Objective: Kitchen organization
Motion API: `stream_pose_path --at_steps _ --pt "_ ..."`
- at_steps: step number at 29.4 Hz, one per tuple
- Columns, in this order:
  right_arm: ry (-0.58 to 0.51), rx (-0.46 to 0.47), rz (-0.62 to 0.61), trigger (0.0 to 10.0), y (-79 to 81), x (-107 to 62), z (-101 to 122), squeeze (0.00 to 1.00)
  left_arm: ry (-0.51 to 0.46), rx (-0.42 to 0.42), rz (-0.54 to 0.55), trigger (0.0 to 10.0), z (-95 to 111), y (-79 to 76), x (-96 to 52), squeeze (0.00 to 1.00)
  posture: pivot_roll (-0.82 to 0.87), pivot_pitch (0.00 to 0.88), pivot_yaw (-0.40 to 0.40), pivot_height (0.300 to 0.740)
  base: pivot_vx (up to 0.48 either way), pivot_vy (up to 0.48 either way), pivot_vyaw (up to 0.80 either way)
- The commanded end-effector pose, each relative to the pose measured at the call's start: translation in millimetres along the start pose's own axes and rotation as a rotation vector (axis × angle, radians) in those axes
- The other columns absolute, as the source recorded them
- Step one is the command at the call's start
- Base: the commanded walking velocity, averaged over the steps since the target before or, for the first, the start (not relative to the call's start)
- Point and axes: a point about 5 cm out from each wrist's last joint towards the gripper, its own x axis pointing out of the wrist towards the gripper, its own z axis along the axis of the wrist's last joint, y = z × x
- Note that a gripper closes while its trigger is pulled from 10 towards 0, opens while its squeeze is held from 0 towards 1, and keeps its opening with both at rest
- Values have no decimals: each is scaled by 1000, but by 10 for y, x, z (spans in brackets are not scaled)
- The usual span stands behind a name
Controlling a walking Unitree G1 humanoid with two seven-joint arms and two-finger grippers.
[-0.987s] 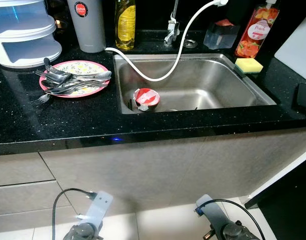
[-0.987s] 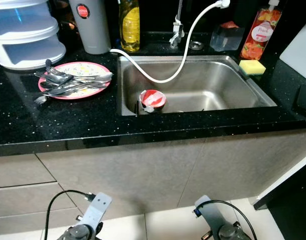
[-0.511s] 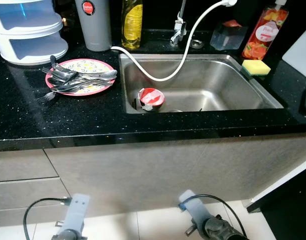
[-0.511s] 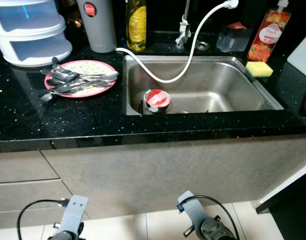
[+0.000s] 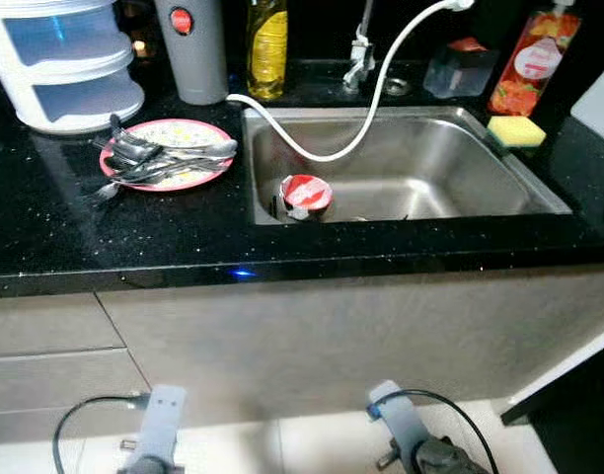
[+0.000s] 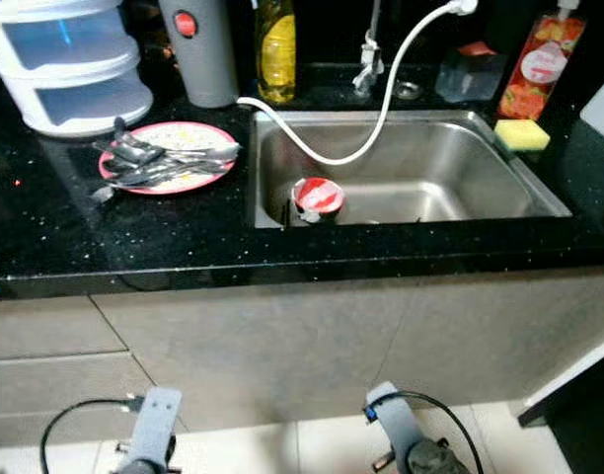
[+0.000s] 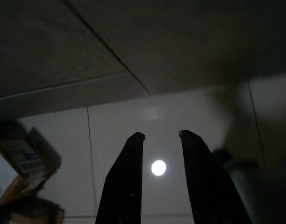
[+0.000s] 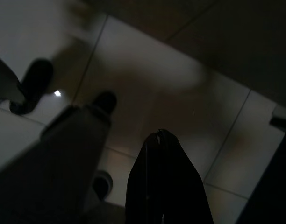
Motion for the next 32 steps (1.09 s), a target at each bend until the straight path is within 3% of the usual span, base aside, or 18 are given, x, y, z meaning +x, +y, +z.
stream_pose_path --at_steps 1,2,4,6,12,16,17,20,24,25,26,28,32 --pt "-71 28 -3 10000 -27 17 180 0 -34 -30 49 10000 73 99 20 0 250 0 -91 740 0 0 0" --pt "-143 43 -2 10000 -51 33 415 0 -62 -42 68 10000 108 124 17 0 264 0 -95 740 0 0 0" --pt "-165 48 0 10000 -57 36 486 0 -70 -48 71 10000 110 129 11 0 264 0 -95 740 0 0 0" --pt "-256 60 17 10000 -52 33 733 0 -106 -72 70 10000 56 117 -59 0 270 0 -77 740 0 0 0" --pt "-326 6 65 10000 21 18 817 0 -132 -43 24 10000 -50 28 -178 0 269 0 -64 740 0 0 0" --pt "-370 -32 103 10000 42 -4 854 0 -192 -6 0 10000 30 5 -216 0 272 0 -67 740 0 0 0" --pt "-384 -41 96 10000 -5 -20 864 0 -256 56 -19 10000 141 -14 -239 0 273 0 -64 740 0 0 0" --pt "-388 -16 65 10000 -88 -34 874 0 -323 125 -73 10000 249 -82 -294 0 288 0 -63 740 0 0 0" --pt "-349 42 -11 10000 -191 -33 792 0 -402 209 -177 10000 348 -199 -427 0 305 0 -53 740 0 0 0" --pt "-349 42 -11 10000 -191 -33 792 0 -402 209 -177 10000 348 -199 -427 0 305 0 -53 740 0 0 0" --pt "-275 124 -98 10000 -270 -29 605 0 -437 190 -220 10000 407 -226 -528 0 299 0 -60 740 0 0 0" --pt "-275 124 -98 10000 -270 -29 605 0 -437 190 -220 10000 407 -226 -528 0 299 0 -60 740 0 0 0" --pt "-175 355 -259 10000 -445 -74 274 0 -501 185 -315 10000 589 -283 -686 0 259 0 -26 740 0 0 0"
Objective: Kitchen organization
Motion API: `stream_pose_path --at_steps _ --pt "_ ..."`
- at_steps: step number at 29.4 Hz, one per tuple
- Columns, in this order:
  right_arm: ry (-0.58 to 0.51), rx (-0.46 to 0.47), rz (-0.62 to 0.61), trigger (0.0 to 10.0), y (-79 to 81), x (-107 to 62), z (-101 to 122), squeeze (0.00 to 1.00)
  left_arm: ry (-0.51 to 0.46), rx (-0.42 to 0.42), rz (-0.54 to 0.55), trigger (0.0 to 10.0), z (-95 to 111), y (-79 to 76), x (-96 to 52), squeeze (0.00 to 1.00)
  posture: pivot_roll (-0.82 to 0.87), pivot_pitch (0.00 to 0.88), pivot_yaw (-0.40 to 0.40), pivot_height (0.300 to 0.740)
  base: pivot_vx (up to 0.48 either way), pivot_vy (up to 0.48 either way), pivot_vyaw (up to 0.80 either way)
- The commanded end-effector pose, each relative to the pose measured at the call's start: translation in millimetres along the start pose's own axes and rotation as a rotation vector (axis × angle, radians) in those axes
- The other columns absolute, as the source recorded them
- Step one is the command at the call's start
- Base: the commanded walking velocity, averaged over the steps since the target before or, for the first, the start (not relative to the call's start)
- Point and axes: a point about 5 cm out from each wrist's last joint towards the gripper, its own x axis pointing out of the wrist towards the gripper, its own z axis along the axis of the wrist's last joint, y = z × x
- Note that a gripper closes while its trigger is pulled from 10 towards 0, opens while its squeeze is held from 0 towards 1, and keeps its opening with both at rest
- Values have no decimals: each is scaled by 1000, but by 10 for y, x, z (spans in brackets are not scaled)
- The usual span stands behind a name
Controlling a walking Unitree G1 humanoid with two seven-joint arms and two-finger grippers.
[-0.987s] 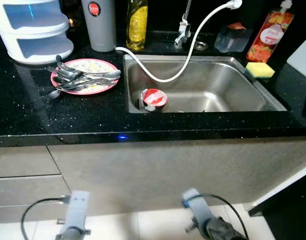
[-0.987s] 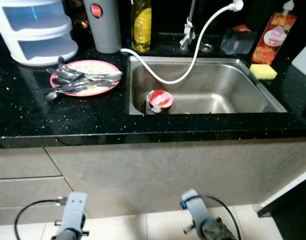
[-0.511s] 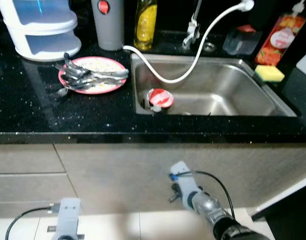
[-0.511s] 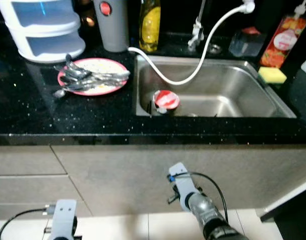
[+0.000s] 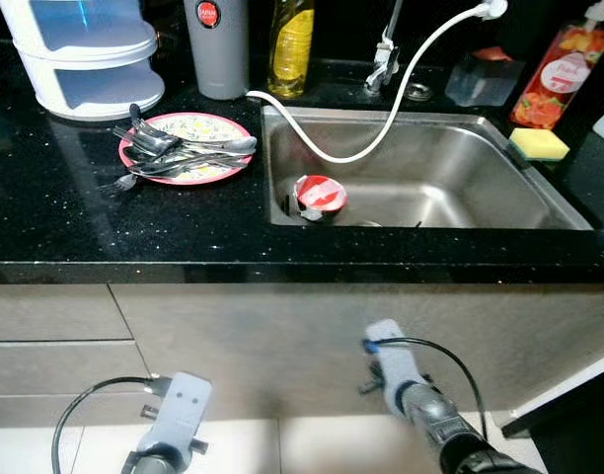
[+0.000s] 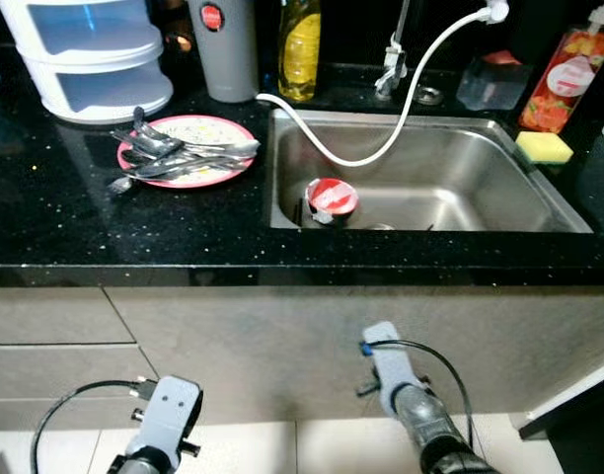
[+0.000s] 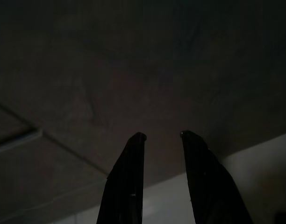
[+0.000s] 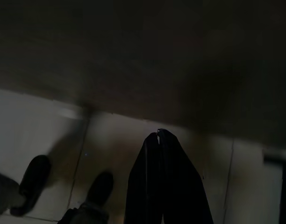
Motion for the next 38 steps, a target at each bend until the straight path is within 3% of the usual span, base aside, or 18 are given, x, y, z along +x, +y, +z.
stream_pose_path --at_steps 1,8,9,11,15,17,18,19,20,23,27,28,29,31,33,34,36,38 --pt "57 94 -79 10000 -120 -43 -147 0 -7 21 -51 10000 54 -20 -23 0 259 0 -26 740 0 0 0" --pt "210 406 -382 10000 -510 -257 -595 0 -114 80 -187 10000 458 -68 87 0 230 0 -21 740 0 0 0" --pt "210 406 -382 10000 -510 -257 -595 0 -114 80 -187 10000 458 -68 87 0 230 0 -21 740 0 0 0" --pt "285 440 -466 10000 -606 -373 -798 0 -158 73 -279 10000 658 -89 105 0 219 0 -17 740 0 0 0" --pt "339 363 -467 10000 -621 -429 -900 0 -171 57 -372 10000 774 -136 75 0 234 0 -5 740 0 0 0" --pt "381 219 -404 10000 -577 -448 -962 0 -164 43 -469 10000 825 -183 -13 0 247 0 -20 740 0 0 0" --pt "381 219 -404 10000 -577 -448 -962 0 -164 43 -469 10000 825 -183 -13 0 247 0 -20 740 0 0 0" --pt "397 124 -344 10000 -517 -438 -977 0 -160 25 -526 10000 840 -201 -91 0 254 0 -24 740 0 0 0" --pt "397 124 -344 10000 -517 -438 -977 0 -160 25 -526 10000 840 -201 -91 0 254 0 -24 740 0 0 0" --pt "374 -85 -197 10000 -314 -344 -887 0 -158 -44 -663 10000 923 -226 -279 0 268 0 -9 740 0 0 0" --pt "354 -171 -151 10000 -235 -302 -832 0 -184 -63 -695 10000 1013 -227 -284 0 283 0 -22 740 0 0 0" --pt "346 -236 -116 10000 -175 -283 -814 0 -225 -82 -708 10000 1116 -224 -253 0 286 0 -35 740 0 0 0" --pt "332 -286 -67 10000 -81 -257 -788 0 -311 -122 -731 10000 1347 -222 -201 0 287 0 -37 740 0 0 0" --pt "332 -286 -67 10000 -81 -257 -788 0 -311 -122 -731 10000 1347 -222 -201 0 287 0 -37 740 0 0 0" --pt "314 -311 -24 10000 21 -227 -750 0 -469 -181 -770 10000 1762 -221 -168 0 285 0 -29 740 0 0 0" --pt "314 -311 -24 10000 21 -227 -750 0 -469 -181 -770 10000 1762 -221 -168 0 285 0 -29 740 0 0 0" --pt "314 -309 -28 10000 27 -213 -726 0 -600 -198 -744 10000 2098 -154 -170 0 289 0 -30 740 0 0 0" --pt "314 -309 -28 10000 27 -213 -726 0 -600 -198 -744 10000 2098 -154 -170 0 289 0 -30 740 0 0 0"
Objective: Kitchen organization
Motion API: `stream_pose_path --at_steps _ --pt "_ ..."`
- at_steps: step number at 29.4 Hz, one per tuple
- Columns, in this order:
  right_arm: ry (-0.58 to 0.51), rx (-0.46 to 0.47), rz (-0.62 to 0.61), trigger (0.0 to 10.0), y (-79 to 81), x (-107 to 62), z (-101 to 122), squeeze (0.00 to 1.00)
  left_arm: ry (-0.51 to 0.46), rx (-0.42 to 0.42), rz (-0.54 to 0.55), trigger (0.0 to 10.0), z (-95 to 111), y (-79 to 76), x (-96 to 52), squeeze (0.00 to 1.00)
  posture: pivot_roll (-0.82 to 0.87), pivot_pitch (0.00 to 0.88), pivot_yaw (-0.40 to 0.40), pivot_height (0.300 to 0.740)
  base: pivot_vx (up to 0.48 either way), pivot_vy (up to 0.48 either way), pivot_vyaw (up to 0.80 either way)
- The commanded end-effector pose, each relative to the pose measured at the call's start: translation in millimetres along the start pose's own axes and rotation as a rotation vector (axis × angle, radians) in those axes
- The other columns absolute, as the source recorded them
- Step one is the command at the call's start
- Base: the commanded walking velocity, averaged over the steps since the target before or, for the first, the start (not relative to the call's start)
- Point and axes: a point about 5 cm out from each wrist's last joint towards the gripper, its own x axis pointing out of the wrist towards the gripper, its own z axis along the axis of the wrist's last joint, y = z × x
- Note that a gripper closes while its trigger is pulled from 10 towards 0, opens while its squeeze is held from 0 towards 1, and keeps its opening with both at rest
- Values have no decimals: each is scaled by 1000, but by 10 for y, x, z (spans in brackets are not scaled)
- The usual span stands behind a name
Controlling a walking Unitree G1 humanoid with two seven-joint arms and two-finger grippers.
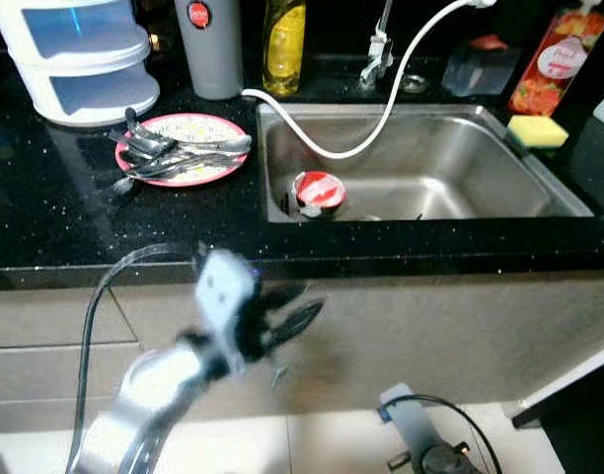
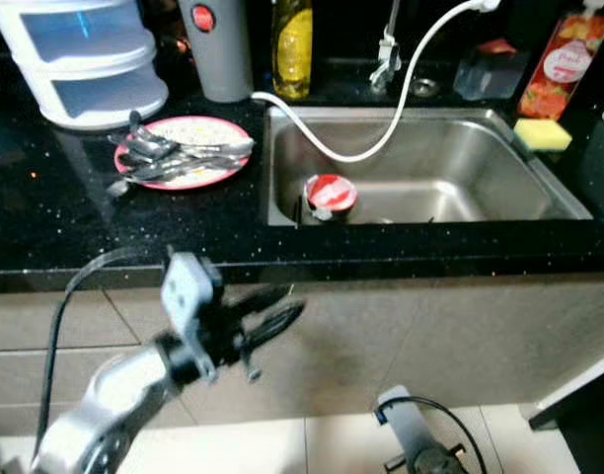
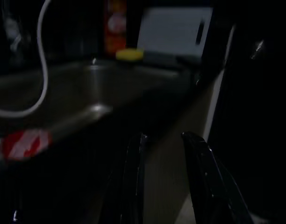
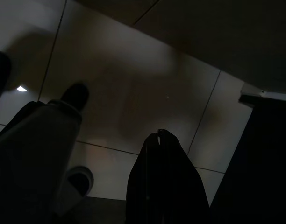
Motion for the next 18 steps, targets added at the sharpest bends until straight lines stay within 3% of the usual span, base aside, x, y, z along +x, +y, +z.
stream_pose_path --at_steps 1,2,3,4,5,6,7,8,10,11,13,14,16,18 --pt "12 -10 -1 10000 -13 0 -15 0 -55 16 44 10000 149 59 15 0 287 0 -41 740 0 0 0" --pt "12 -10 -1 10000 -13 0 -15 0 -55 16 44 10000 149 59 15 0 287 0 -41 740 0 0 0" --pt "17 -87 27 10000 21 -8 -61 0 -132 128 176 10000 446 259 20 0 283 0 -37 740 0 0 0" --pt "17 -87 27 10000 21 -8 -61 0 -132 128 176 10000 446 259 20 0 283 0 -37 740 0 0 0" --pt "21 -95 30 10000 23 -12 -88 0 -142 189 281 10000 542 394 3 0 292 0 -33 740 0 0 0" --pt "21 -95 30 10000 23 -12 -88 0 -142 189 281 10000 542 394 3 0 292 0 -33 740 0 0 0" --pt "33 -92 27 10000 14 -18 -127 0 -135 221 399 10000 598 551 -31 0 301 0 -30 740 0 0 0" --pt "33 -92 27 10000 14 -18 -127 0 -135 221 399 10000 598 551 -31 0 301 0 -30 740 0 0 0" --pt "65 -96 26 10000 12 -34 -230 0 -61 295 726 10000 615 938 -221 0 310 0 -38 740 0 0 0" --pt "74 -101 29 10000 20 -40 -258 0 -31 307 828 10000 610 1044 -301 0 310 0 -38 740 0 0 0" --pt "68 -139 51 10000 69 -44 -268 0 -32 268 944 10000 566 1103 -412 0 309 0 -31 740 0 0 0" --pt "68 -139 51 10000 69 -44 -268 0 -32 268 944 10000 566 1103 -412 0 309 0 -31 740 0 0 0" --pt "66 -128 53 10000 96 -45 -270 0 -54 187 1103 10000 467 1128 -527 0 311 0 -22 740 0 0 0" --pt "68 -118 50 10000 100 -46 -273 0 -57 154 1161 10000 430 1139 -565 0 311 0 -22 740 0 0 0"
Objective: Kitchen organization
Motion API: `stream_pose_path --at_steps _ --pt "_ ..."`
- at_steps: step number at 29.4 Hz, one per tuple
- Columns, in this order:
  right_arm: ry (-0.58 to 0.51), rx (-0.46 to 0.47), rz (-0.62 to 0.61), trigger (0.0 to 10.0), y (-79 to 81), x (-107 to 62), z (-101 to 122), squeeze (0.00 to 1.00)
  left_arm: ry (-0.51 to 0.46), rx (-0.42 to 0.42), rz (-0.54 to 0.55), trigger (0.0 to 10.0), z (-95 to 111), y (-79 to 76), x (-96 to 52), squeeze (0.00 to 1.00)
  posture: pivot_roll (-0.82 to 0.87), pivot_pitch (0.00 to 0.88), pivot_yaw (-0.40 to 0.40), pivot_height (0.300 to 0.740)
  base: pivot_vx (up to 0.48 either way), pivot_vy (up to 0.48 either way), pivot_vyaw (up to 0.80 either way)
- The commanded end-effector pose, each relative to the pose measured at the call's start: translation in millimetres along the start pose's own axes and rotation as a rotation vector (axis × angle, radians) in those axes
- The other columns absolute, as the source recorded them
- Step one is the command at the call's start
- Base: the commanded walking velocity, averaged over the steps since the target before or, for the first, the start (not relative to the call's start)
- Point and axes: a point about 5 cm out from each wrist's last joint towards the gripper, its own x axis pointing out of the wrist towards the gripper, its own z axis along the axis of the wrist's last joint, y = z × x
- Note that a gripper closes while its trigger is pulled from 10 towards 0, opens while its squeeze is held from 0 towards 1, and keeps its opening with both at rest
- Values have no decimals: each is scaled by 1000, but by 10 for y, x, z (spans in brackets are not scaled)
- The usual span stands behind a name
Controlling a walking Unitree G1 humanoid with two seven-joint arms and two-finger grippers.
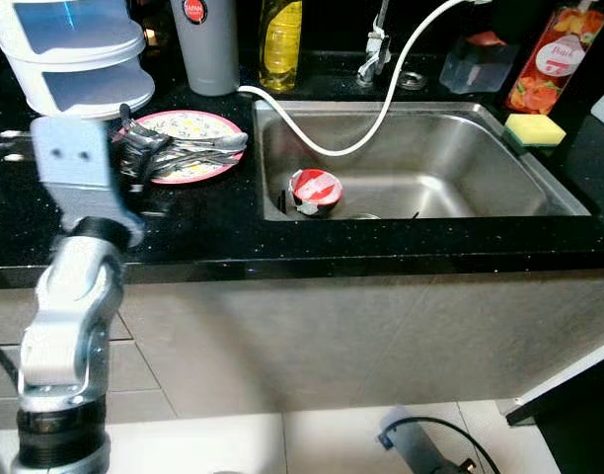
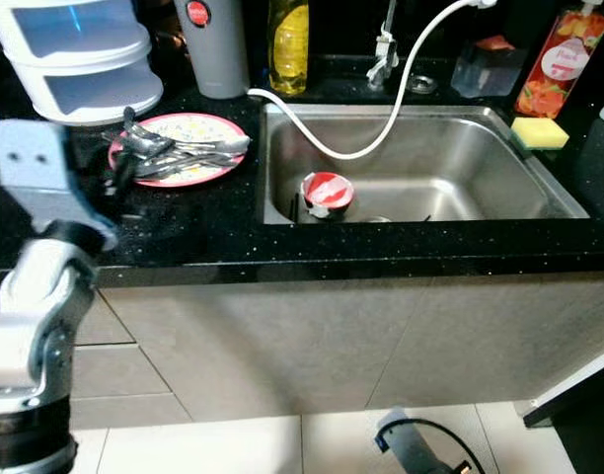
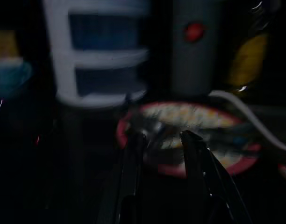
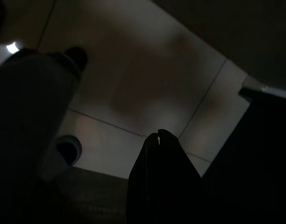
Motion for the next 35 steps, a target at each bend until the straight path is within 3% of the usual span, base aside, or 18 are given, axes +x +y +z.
stream_pose_path --at_steps 1,2,4,5,6,7,8,16,17,20,21,24,26,29,35 --pt "6 6 1 10000 20 -2 -19 0 51 -49 108 10000 -112 65 -27 0 324 0 -20 740 0 0 0" --pt "6 6 1 10000 20 -2 -19 0 51 -49 108 10000 -112 65 -27 0 324 0 -20 740 0 0 0" --pt "12 -10 15 10000 62 -4 -31 0 92 -101 178 10000 -215 80 -46 118 334 0 -35 740 0 0 0" --pt "9 -23 26 10000 86 -4 -25 0 107 -120 212 10000 -251 85 -46 200 334 0 -39 740 0 0 0" --pt "5 -32 32 10000 102 -3 -13 0 116 -131 243 10000 -275 97 -43 365 334 0 -39 740 0 0 0" --pt "5 -32 32 10000 102 -3 -13 0 116 -131 243 10000 -275 97 -43 365 334 0 -39 740 0 0 0" --pt "-2 -6 29 10000 94 1 11 0 142 -169 327 10000 -332 162 -34 1000 336 0 -35 740 0 0 0" --pt "6 25 18 10000 58 2 9 0 204 -245 393 10000 -446 246 59 1000 339 0 -45 740 0 0 0" --pt "5 13 22 10000 65 2 7 0 219 -277 393 10000 -466 267 122 0 334 0 -45 740 0 0 0" --pt "4 12 23 10000 67 0 0 0 240 -325 386 10000 -478 287 233 0 325 0 -37 740 0 0 0" --pt "13 24 16 10000 52 -3 -29 0 247 -344 338 10000 -463 252 340 0 325 0 -35 740 0 0 0" --pt "18 26 15 10000 49 -4 -43 0 245 -348 316 10000 -453 234 377 0 325 0 -35 740 0 0 0" --pt "32 15 22 10000 67 -13 -100 0 230 -389 218 10000 -412 134 481 0 302 0 -36 740 0 0 0" --pt "34 13 26 10000 81 -16 -118 0 229 -424 155 10000 -398 57 550 0 295 0 -30 740 0 0 0" --pt "3 20 23 10000 115 3 26 0 188 -401 133 10000 -350 25 648 0 285 0 -18 740 0 0 0"
